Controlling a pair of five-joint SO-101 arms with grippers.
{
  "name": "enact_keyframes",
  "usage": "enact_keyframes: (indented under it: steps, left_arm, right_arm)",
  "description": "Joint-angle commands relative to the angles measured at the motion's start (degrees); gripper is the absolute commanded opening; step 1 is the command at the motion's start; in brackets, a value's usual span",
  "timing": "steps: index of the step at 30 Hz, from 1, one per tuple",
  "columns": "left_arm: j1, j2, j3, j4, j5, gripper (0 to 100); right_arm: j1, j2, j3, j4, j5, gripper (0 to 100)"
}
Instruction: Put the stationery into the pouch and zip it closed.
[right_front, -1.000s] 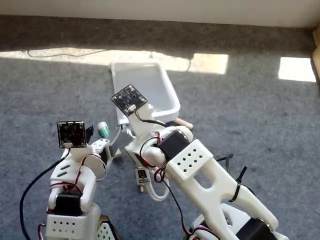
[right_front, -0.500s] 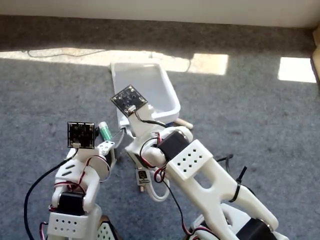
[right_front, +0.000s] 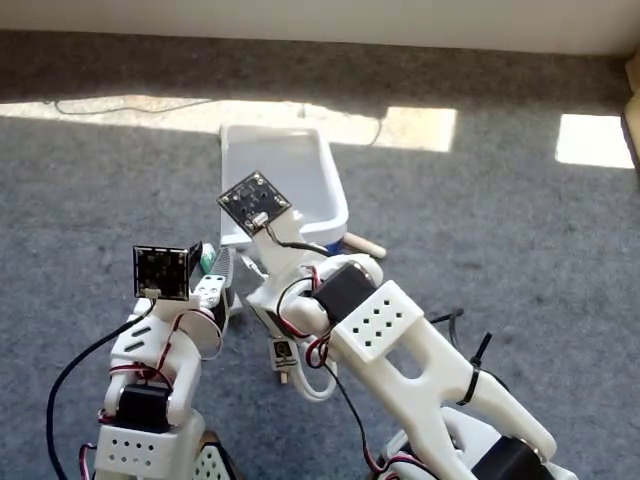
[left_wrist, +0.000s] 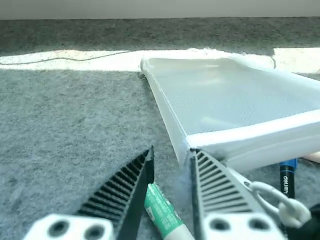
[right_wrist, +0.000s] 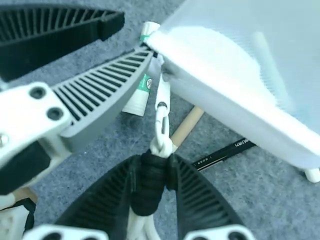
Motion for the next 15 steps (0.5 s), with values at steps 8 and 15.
enact_keyframes:
  steps: [8, 15]
  left_arm:
    - [-1.36, -0.57, 1.10, -1.32, -0.70, 11]
    - [-1.36, -0.57, 1.10, -1.32, -0.70, 11]
  right_arm:
    - [5.05, -3.12, -0.66, 0.66, 0.09, 0.5]
    - [8.40, -3.12, -0.75, 0.66, 0.09, 0.5]
